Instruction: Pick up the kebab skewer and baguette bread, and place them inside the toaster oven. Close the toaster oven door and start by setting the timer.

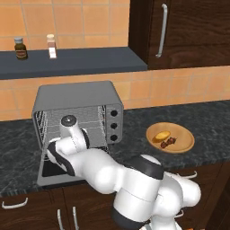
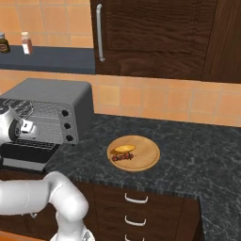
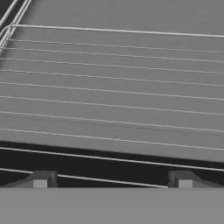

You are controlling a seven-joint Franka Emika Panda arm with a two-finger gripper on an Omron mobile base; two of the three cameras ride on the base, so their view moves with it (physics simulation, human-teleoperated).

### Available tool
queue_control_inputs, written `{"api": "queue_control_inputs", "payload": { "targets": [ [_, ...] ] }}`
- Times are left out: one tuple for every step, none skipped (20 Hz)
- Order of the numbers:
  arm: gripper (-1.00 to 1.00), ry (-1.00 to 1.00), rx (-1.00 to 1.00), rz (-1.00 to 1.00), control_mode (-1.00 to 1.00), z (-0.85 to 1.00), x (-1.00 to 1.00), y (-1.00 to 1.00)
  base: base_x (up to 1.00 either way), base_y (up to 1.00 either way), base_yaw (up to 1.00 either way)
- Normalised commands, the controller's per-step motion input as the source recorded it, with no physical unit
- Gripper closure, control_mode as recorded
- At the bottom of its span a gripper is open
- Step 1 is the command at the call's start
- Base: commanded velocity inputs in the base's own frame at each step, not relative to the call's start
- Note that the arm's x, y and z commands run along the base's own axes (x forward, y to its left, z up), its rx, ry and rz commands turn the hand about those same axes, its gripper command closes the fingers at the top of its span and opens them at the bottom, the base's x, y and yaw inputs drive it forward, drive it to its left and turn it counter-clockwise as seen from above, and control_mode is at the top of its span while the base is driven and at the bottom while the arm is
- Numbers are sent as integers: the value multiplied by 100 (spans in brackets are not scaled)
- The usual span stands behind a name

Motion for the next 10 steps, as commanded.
{"api": "queue_control_inputs", "payload": {
  "targets": [
    [-100,19,0,0,-100,-92,-100,0,0,0,0],
    [-100,19,0,0,-100,-100,-100,0,0,0,0],
    [-100,16,0,0,-100,-100,-100,4,0,0,0],
    [-100,16,0,0,-100,-100,-100,4,0,0,0],
    [-100,16,0,0,-100,-100,-100,1,0,0,0],
    [-100,16,0,0,-100,-100,-100,0,0,0,0],
    [-100,18,0,0,-100,-100,-100,0,0,0,0],
    [-100,19,0,-1,-100,-100,-100,0,0,0,0],
    [-100,19,0,0,-100,-82,-100,0,0,0,0],
    [-100,1,3,-1,-100,0,-100,-41,0,0,0]
  ]
}}
